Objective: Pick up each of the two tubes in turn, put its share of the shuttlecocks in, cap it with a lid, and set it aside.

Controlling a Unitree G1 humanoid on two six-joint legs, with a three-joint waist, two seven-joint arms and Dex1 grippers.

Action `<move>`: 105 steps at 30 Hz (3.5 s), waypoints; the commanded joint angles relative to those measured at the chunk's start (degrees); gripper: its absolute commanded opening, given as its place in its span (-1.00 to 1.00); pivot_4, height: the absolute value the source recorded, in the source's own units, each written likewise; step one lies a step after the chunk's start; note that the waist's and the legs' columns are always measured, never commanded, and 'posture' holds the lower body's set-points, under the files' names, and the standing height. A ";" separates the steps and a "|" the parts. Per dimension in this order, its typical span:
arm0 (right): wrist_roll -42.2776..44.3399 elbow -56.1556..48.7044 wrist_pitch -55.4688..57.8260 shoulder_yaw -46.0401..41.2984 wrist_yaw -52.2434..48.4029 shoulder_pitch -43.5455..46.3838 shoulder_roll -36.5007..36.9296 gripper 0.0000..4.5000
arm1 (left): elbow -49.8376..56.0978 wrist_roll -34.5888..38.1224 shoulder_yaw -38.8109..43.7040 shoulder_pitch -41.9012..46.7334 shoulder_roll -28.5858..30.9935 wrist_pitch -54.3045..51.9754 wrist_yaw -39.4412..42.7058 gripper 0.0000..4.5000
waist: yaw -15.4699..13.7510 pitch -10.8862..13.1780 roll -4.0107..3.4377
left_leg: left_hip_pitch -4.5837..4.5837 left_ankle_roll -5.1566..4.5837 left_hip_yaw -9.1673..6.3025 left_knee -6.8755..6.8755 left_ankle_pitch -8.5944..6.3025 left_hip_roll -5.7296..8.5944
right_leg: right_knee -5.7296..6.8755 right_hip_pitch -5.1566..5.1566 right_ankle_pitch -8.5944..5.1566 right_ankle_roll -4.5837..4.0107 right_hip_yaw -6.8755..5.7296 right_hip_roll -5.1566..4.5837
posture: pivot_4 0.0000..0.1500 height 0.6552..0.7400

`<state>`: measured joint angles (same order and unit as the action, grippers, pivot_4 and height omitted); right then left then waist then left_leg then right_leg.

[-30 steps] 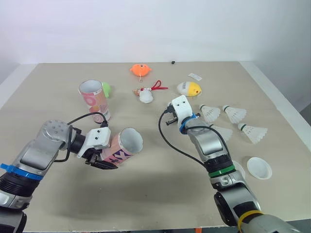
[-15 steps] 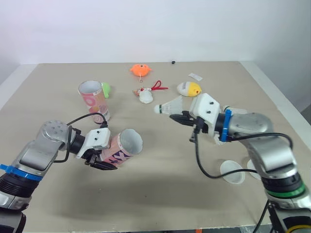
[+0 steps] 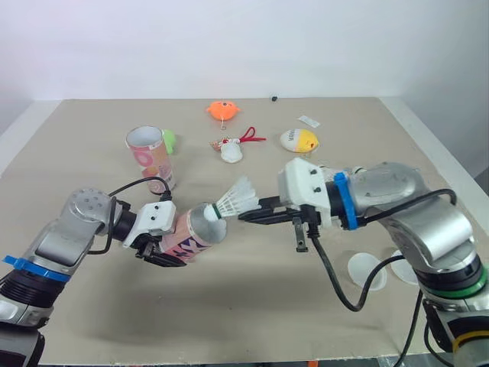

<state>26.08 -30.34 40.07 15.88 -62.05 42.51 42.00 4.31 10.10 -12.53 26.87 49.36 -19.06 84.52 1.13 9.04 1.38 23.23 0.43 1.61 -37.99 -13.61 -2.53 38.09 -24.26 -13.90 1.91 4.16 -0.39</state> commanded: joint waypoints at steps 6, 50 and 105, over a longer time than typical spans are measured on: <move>-2.70 3.38 -1.36 4.93 -0.88 5.14 -4.28 -0.98 | -0.82 -0.41 -2.34 -0.33 -0.96 0.16 0.03 0.33 | -0.03 0.00 0.00 | 0.01 0.00 -0.01 -0.02 0.00 0.00 | 0.00 0.00 0.01 0.00 -0.01 0.00 | 1.00 1.00; -3.49 10.54 0.92 -35.54 28.44 -43.49 1.35 0.38 | -1.72 -1.02 -3.36 -1.25 -3.53 1.11 0.64 0.33 | -1.31 -0.17 -0.11 | -0.03 -0.17 0.00 -0.14 -0.06 0.80 | -0.07 0.31 -0.24 0.63 0.50 -0.48 | 1.00 1.00; -5.53 6.72 -8.63 9.23 -10.34 9.32 1.01 -0.97 | -3.70 -1.22 -3.02 0.11 -3.82 2.55 -0.14 0.33 | -1.06 -0.11 -0.17 | 0.09 -0.38 -0.10 -0.35 -0.19 0.85 | -0.04 0.35 -0.26 0.60 0.27 -0.78 | 1.00 1.00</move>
<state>21.49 -23.42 32.69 25.33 -71.47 50.39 43.01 1.10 10.08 -13.54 28.30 45.59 -16.15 85.22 0.07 8.93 1.21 23.31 0.05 1.51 -38.34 -13.79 -1.68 38.05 -23.91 -14.16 2.51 4.42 -1.17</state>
